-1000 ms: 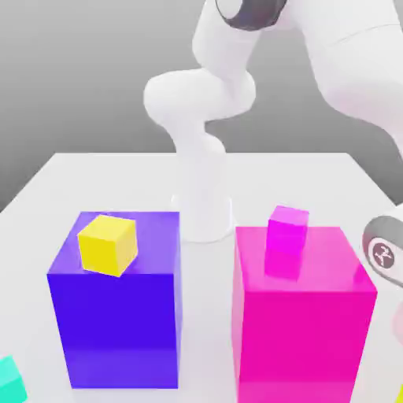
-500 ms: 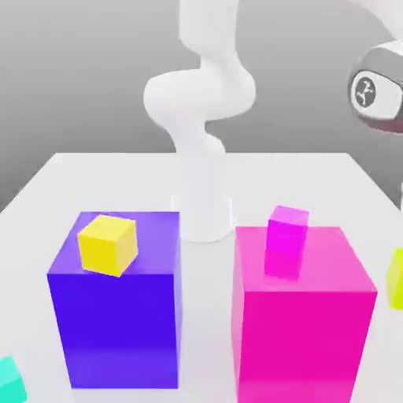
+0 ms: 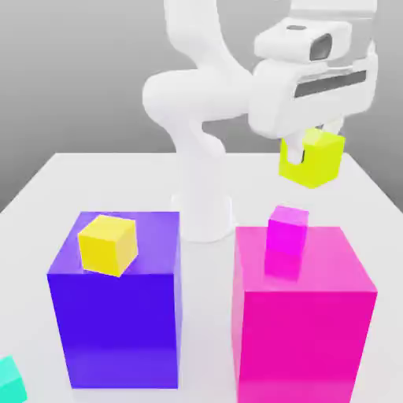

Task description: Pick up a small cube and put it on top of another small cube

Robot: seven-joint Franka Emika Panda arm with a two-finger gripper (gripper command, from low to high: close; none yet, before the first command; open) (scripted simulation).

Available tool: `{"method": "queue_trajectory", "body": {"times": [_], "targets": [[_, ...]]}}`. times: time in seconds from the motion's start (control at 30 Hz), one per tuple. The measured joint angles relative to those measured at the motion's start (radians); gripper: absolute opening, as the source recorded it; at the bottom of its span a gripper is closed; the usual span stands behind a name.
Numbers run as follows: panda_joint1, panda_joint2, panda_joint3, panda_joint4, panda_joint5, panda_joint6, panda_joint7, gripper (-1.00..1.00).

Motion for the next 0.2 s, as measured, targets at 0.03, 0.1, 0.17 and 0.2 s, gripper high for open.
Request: {"method": "queue_trajectory", "body": {"times": [0.03, 0.1, 0.17, 0.2], "targets": [[-0.003, 0.011, 0.001, -0.026, 0.002, 0.038, 0.0, -1.0], [-0.006, 0.034, 0.001, -0.072, 0.003, 0.108, 0.0, 1.0], [-0.006, 0.034, 0.001, -0.072, 0.003, 0.108, 0.0, 1.0], [-0.006, 0.034, 0.001, -0.072, 0.003, 0.108, 0.0, 1.0]]}}
